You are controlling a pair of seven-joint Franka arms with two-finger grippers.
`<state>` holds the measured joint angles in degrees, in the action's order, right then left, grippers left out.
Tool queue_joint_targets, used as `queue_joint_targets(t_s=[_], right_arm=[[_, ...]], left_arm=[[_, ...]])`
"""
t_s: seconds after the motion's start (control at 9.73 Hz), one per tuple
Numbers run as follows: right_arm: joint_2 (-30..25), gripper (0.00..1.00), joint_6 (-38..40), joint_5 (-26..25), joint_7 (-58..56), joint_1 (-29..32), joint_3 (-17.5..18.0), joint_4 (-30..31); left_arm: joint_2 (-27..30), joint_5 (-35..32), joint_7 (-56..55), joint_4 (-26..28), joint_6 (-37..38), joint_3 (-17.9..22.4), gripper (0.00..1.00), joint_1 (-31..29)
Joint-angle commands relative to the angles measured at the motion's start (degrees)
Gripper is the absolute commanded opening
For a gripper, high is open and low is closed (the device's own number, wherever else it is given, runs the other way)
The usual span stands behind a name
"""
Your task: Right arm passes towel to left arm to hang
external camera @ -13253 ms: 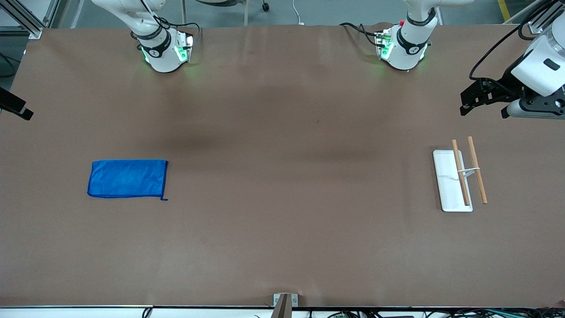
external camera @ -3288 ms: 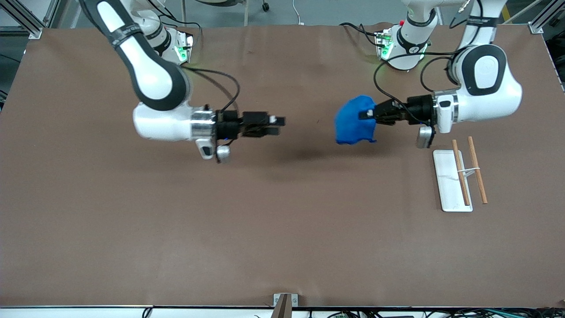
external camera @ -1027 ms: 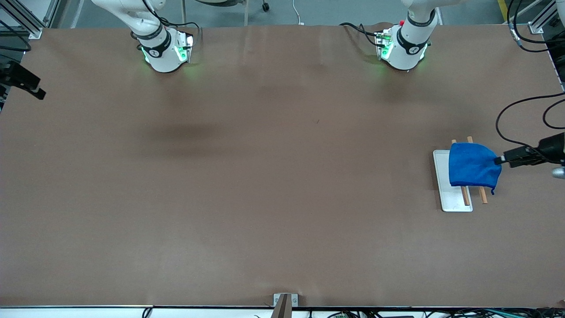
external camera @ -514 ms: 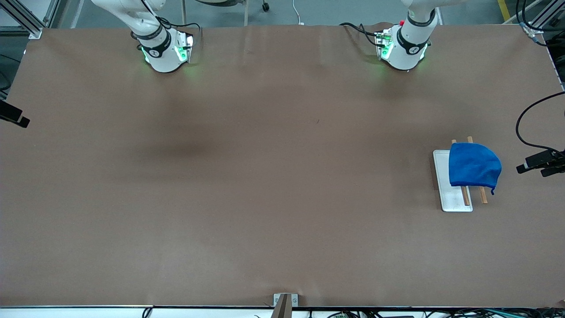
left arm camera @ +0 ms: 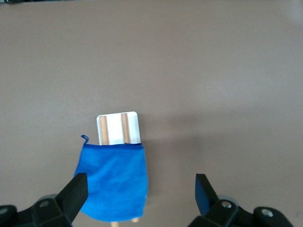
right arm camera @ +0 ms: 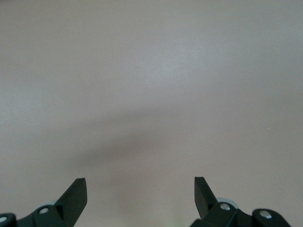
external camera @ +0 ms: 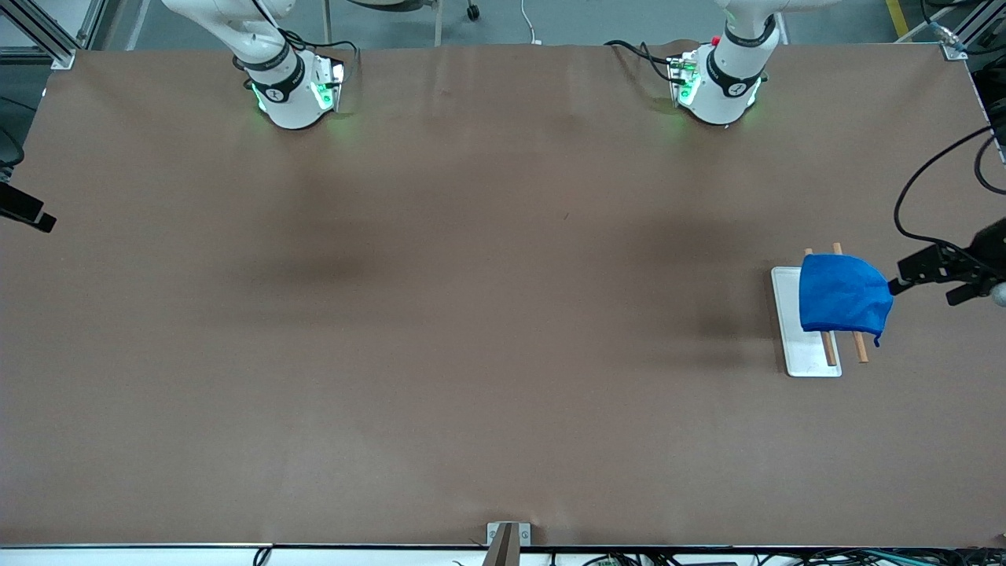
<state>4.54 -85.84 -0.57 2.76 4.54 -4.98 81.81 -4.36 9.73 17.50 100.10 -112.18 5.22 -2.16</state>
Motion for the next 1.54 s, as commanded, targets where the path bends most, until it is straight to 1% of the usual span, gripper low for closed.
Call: queue_joint_targets(t_s=[0.0, 0.1, 0.21, 0.31, 0.41, 0.51, 0.72, 0.82, 0.92, 1.13, 1.23, 1.44], right_arm=[[-2.2, 1.0, -1.7, -0.3, -0.1, 0.0, -0.2, 2.3], [-2.2, 1.0, -1.4, -0.3, -0.1, -0.1, -0.2, 2.3], [-2.2, 1.0, -1.3, -0.3, -0.1, 0.0, -0.2, 2.3], [-2.2, 1.0, -1.3, -0.3, -0.1, 0.0, -0.2, 2.3], [-2.2, 1.0, -1.4, -0.4, -0.1, -0.3, -0.1, 2.2], [-2.1, 1.0, -1.3, -0.3, 0.1, -0.1, -0.1, 1.7], [-2.1, 1.0, -0.6, 0.0, -2.0, 0.1, -0.1, 1.7], [-2.1, 1.0, -1.3, 0.0, -2.2, 0.0, -0.1, 1.7], [-2.1, 1.0, -2.5, 0.0, -2.2, 0.0, -0.1, 2.1], [-2.2, 1.0, -2.1, 0.0, -2.1, 0.1, -0.1, 2.1], [-2.2, 1.0, -2.1, 0.0, -2.0, 0.0, -0.1, 2.1], [-2.2, 1.0, -2.0, 0.1, -2.1, 0.2, -0.2, 2.2]], left_arm=[[6.4, -2.0, -7.1, 6.3, -0.7, -4.6, 1.0, -0.7], [7.9, -2.4, -10.3, 6.5, -0.5, -5.7, 1.0, -0.7], [8.9, -2.5, -12.5, 6.2, 1.3, -6.1, 1.0, -0.8], [10.3, -3.2, -13.4, 5.8, 4.7, -7.4, 0.99, -0.8], [10.0, -5.1, -13.5, 2.9, 7.9, -7.8, 1.0, -0.8], [7.7, -5.5, -13.5, -2.3, 11.2, -7.9, 1.0, -0.7], [3.0, -5.5, -13.6, -13.5, 20.0, -8.6, 1.0, -0.5], [1.8, -5.6, -13.6, -16.5, 23.3, -8.7, 1.0, -0.2], [1.9, -5.5, -13.6, -16.8, 23.8, -8.7, 1.0, -0.2], [2.3, -5.5, -15.6, -16.3, 25.2, -8.7, 1.0, -0.2], [2.3, -5.6, -15.7, -16.1, 25.5, -8.6, 0.99, 0.9], [2.7, -8.0, -15.9, -15.7, 26.0, -8.1, 0.99, 2.9]])
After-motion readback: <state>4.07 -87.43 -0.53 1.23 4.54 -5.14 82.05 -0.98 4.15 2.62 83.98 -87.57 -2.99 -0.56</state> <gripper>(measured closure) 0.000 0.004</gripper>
